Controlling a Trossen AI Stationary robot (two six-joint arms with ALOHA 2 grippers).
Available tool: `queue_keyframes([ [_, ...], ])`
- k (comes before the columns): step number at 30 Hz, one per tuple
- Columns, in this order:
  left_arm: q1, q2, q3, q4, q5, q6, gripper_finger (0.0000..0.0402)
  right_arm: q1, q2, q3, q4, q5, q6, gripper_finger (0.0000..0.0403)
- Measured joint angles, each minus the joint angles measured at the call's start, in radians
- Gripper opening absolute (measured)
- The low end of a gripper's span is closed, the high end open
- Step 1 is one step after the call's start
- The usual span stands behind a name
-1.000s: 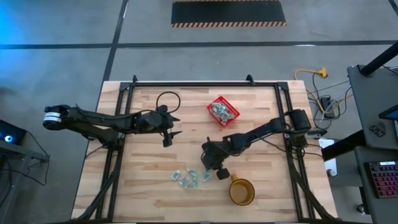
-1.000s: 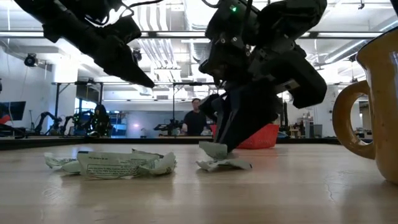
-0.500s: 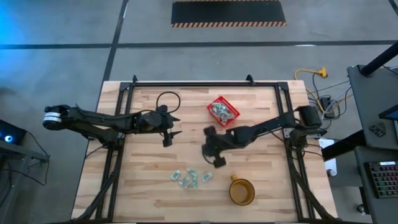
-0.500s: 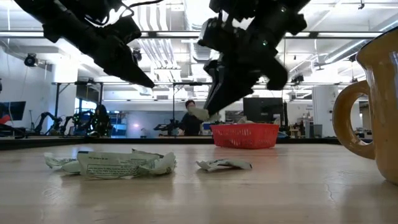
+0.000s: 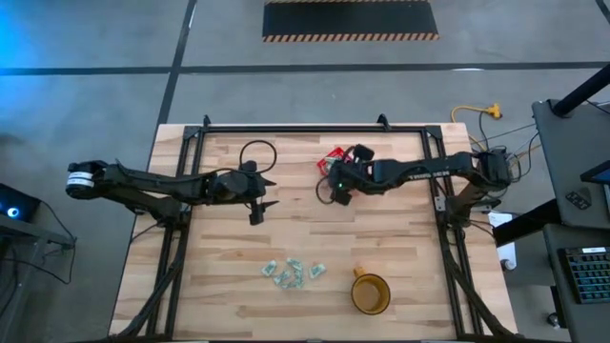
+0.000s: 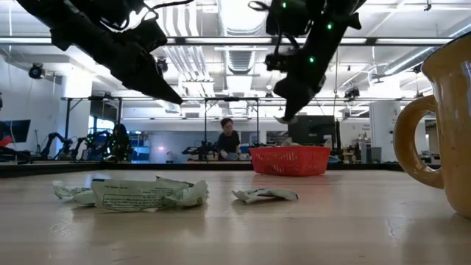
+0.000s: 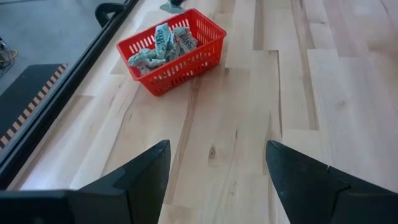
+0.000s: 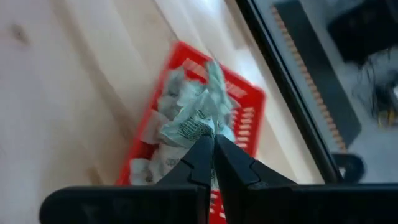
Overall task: Pick and place Stevia / Truvia into bins
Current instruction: Put the stevia packet into the red basket
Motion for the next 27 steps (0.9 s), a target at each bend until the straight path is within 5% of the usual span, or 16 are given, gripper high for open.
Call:
queue_keyframes([
  [6,0.0,0.0,0.0,-0.001,0.0,0.0,0.0247,-0.069,0.005,-0.026,0.006,-0.131,-0.002,0.0009],
  [11,0.0,0.0,-0.001,-0.001,0.0,0.0,0.0247,-0.095,0.008,-0.055,0.009,-0.14,-0.012,0.0017],
  [22,0.0,0.0,-0.006,-0.004,0.003,-0.001,0.0247,-0.099,0.005,-0.062,0.01,-0.183,-0.041,0.0135],
  [27,-0.002,0.0,-0.009,-0.032,0.161,-0.003,0.0247,-0.074,-0.031,-0.062,0.012,-0.176,-0.093,0.0163],
])
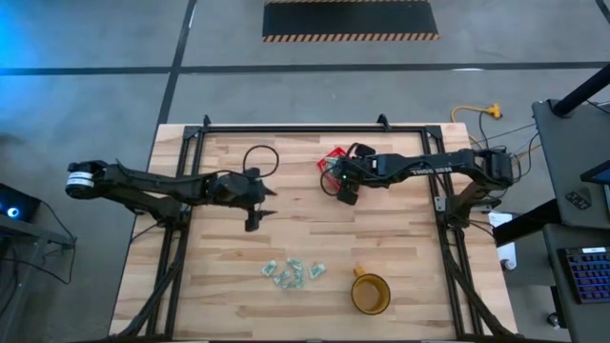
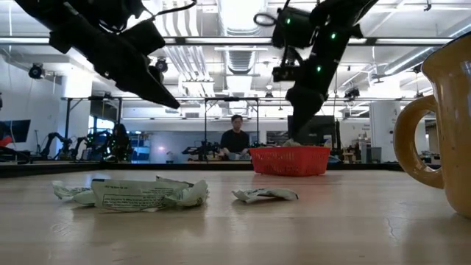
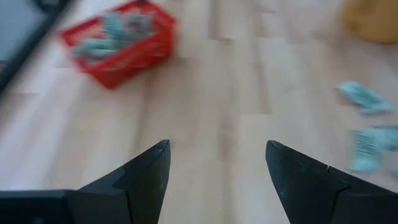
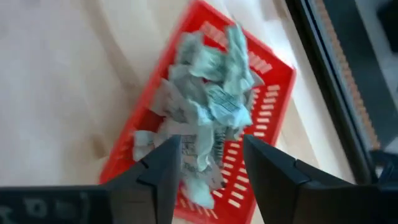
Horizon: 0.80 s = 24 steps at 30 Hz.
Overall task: Pick and place Stevia / Truvia into bins
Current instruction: Put the stevia packet into the red basket
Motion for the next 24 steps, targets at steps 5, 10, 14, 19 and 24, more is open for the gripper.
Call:
queue_keyframes([
  [5,-0.043,0.0,-0.022,0.019,0.085,-0.001,0.0247,0.06,-0.05,-0.001,0.004,-0.004,-0.089,0.0165],
  [10,-0.115,0.005,-0.095,0.202,0.085,-0.019,0.0247,0.115,-0.057,-0.007,0.039,-0.056,-0.152,0.0157],
  [14,-0.184,0.058,-0.178,0.465,0.086,-0.025,0.0247,0.141,-0.053,-0.019,0.103,-0.129,-0.193,0.0151],
  [19,-0.24,0.189,-0.209,0.68,0.087,-0.025,0.0247,0.162,-0.052,-0.044,0.161,-0.157,-0.23,0.0144],
  [24,-0.274,0.352,-0.179,0.776,0.09,-0.028,0.0247,0.165,-0.052,-0.058,0.162,-0.18,-0.228,0.0138],
])
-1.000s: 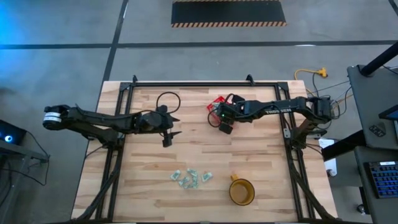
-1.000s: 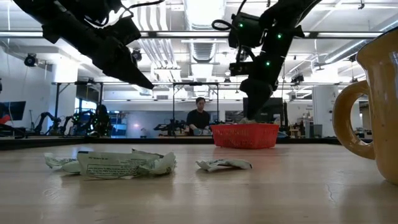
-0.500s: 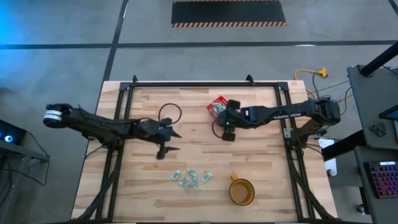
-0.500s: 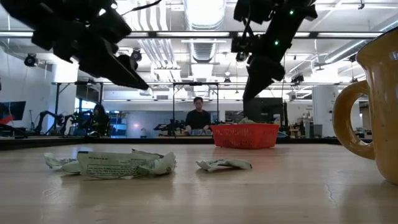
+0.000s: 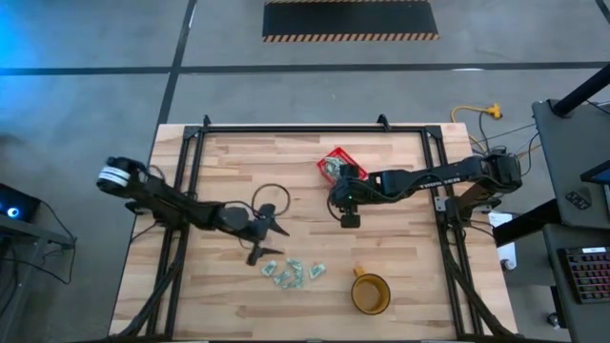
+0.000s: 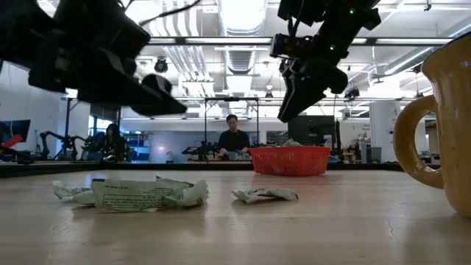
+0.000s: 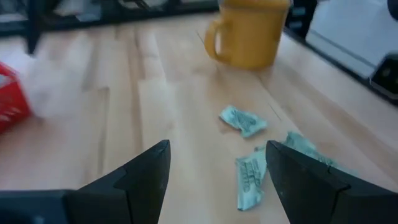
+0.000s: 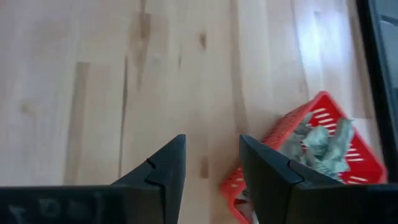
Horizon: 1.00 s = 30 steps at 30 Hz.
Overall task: Pick and place Stevia / Truvia into bins
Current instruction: Put the stevia packet into the red basket
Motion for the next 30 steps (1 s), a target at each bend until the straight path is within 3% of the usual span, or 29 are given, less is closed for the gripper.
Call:
queue_keyframes([
  [10,-0.031,0.202,0.092,0.004,0.044,0.002,0.0247,0.003,0.0,-0.023,0.002,-0.015,0.022,0.0129],
  [18,-0.057,0.27,0.121,0.0,0.048,0.004,0.0243,0.002,0.0,-0.027,0.002,-0.015,0.022,0.013],
  [30,-0.056,0.32,0.15,-0.04,0.027,0.006,0.0195,0.003,0.0,-0.027,0.003,-0.015,0.037,0.0118],
])
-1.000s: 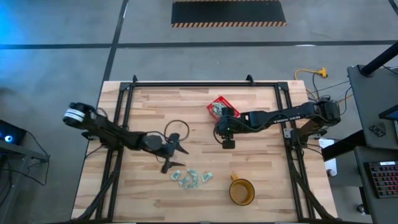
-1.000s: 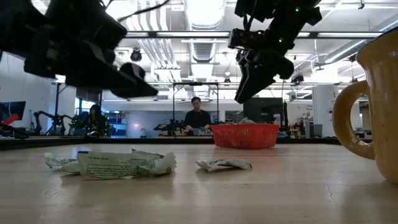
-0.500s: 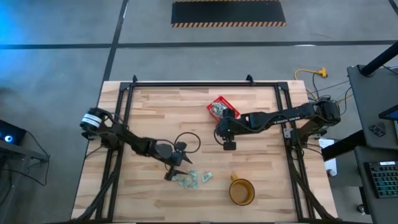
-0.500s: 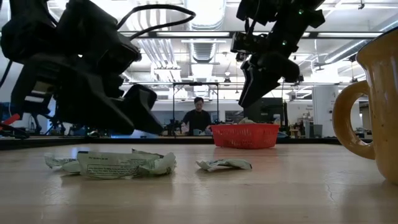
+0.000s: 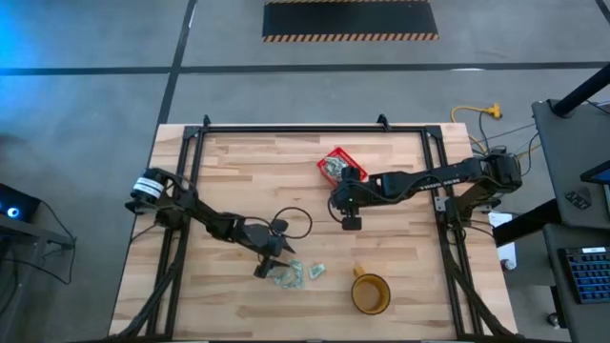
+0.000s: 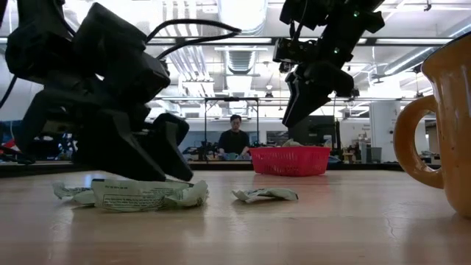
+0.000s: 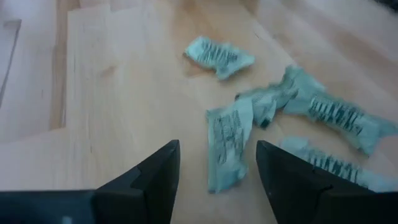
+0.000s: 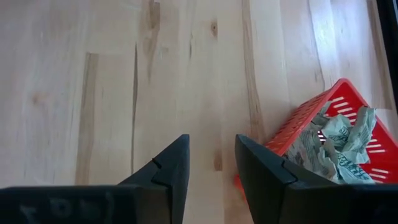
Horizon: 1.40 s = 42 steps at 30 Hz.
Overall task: Pick and place Stevia / Truvia into bins
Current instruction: Put the stevia packet into the red basket
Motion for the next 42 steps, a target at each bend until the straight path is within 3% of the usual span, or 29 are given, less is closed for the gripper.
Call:
queue_keyframes([
  [8,0.0,-0.002,0.0,-0.035,-0.014,-0.002,0.0135,0.0,0.0,-0.001,0.0,0.0,0.011,0.0114],
  [18,0.0,-0.003,0.003,-0.048,-0.014,0.001,0.0007,0.0,0.0,-0.001,-0.005,0.0,0.011,0.0101],
  [23,0.0,-0.009,0.007,-0.05,-0.064,0.008,0.0004,0.0,0.0,-0.001,-0.008,0.001,0.011,0.0095],
  [34,0.052,-0.125,0.012,-0.048,-0.512,0.18,0.0001,0.0,0.0,-0.002,-0.09,0.001,0.047,0.0093],
  [42,0.258,-0.151,0.097,-0.081,-0.529,0.245,0.0,0.013,0.0,-0.002,-0.05,-0.14,0.05,0.0091],
])
